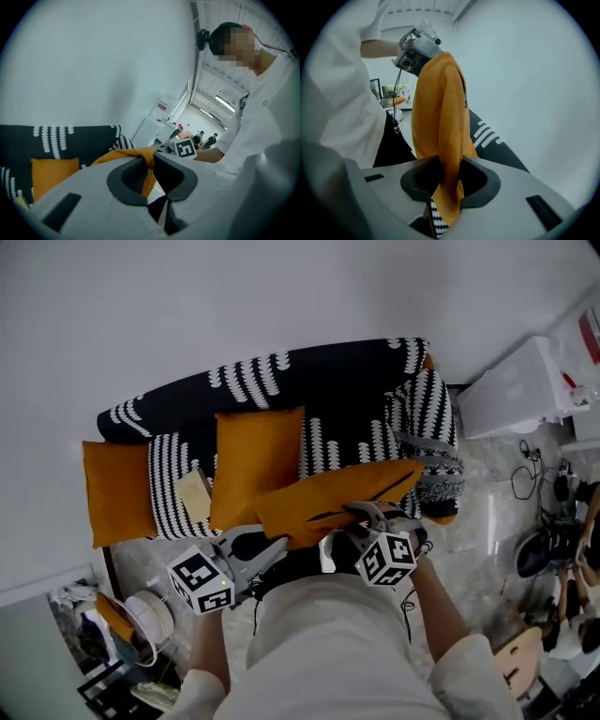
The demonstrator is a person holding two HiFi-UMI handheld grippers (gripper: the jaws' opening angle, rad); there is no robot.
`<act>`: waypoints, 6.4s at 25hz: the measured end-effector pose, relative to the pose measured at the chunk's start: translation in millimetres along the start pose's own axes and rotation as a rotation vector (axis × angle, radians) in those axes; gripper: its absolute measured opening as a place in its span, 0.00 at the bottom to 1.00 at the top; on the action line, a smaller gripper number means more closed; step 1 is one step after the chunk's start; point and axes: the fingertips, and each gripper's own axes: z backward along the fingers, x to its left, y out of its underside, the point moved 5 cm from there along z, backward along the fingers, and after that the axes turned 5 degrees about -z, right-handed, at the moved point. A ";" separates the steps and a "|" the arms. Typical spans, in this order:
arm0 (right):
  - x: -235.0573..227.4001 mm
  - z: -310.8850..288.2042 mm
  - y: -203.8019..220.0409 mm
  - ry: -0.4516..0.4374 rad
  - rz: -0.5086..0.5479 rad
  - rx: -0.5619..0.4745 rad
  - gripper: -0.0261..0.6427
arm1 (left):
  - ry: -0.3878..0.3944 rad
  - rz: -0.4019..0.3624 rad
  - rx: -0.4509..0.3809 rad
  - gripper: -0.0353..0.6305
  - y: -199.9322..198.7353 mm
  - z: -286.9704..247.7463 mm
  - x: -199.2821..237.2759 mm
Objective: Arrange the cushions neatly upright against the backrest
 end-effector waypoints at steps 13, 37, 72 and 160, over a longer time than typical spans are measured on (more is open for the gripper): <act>-109.3 -34.3 -10.1 0.173 0.177 0.428 0.19 | 0.138 0.111 -0.035 0.12 17.6 -40.9 135.0; -299.0 -181.0 32.6 0.184 0.200 0.560 0.19 | -0.568 0.525 0.357 0.44 246.4 15.1 419.2; -281.4 -206.1 13.9 0.080 0.269 0.539 0.19 | -0.741 0.368 0.419 0.08 245.2 77.0 354.4; 13.3 -304.2 -239.3 0.308 -0.745 0.175 0.10 | -0.537 -0.401 0.575 0.30 171.1 270.6 643.6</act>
